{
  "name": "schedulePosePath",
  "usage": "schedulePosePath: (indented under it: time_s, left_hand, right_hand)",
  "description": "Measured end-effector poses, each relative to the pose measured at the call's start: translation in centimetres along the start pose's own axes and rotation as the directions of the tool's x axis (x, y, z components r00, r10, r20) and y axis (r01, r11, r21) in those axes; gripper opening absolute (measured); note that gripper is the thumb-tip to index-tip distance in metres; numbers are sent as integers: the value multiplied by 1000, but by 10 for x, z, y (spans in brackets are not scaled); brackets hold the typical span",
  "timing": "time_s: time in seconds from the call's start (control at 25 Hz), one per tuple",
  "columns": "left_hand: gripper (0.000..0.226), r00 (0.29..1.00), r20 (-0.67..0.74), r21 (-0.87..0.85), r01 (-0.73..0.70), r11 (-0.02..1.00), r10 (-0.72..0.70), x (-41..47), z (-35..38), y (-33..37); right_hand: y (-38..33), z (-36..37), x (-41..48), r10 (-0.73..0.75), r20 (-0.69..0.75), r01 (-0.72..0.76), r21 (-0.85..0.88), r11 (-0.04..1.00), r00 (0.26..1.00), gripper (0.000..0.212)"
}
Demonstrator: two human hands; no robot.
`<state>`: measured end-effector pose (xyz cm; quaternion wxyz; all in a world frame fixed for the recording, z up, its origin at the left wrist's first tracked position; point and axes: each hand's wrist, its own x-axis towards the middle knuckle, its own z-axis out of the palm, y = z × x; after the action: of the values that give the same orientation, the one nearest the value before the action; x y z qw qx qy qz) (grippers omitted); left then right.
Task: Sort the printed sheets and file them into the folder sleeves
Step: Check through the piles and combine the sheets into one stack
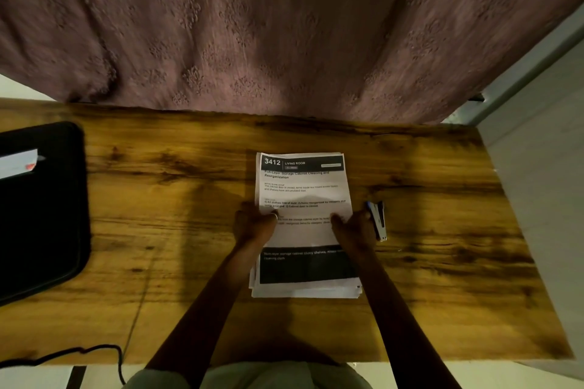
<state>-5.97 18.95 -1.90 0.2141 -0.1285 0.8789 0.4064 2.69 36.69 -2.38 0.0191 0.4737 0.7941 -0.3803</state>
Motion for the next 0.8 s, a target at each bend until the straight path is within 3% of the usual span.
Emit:
schedulePosePath:
  time_s: [0.16,0.28,0.4,0.48,0.56,0.68,0.8]
  left_hand:
    - [32,992,125,-163,42,986,-22,3,-1,-2]
    - [34,996,84,-182,8,983,8,-5,0,2]
    - [33,973,165,-327,-99,940,160,-17,-17,1]
    - [33,913,264,-505,-144,851,312,-24,-40,-4]
    - [37,859,313,-607,-147,781,405,-29,-62,-5]
    - [36,862,293,-604,-169,779,414,-37,-86,8]
    - [32,889,171,-618,-239,749,425,-45,-102,29]
  right_hand:
    - [4,5,10,16,91,-21,53,998,996,62]
    - [-2,3,4,-54,108,35,171,985,993,59]
    - [-15,-17,-1,-101,194,9,426,905,976,35]
    - [-23,-35,-6,-117,360,-126,585,801,926,39]
    - [-28,-50,-11,-207,433,-166,678,716,877,43]
    - [-43,-59,-24,-366,370,-13,718,696,854,31]
    - [-66,-66,-42,-486,184,221,719,659,854,32]
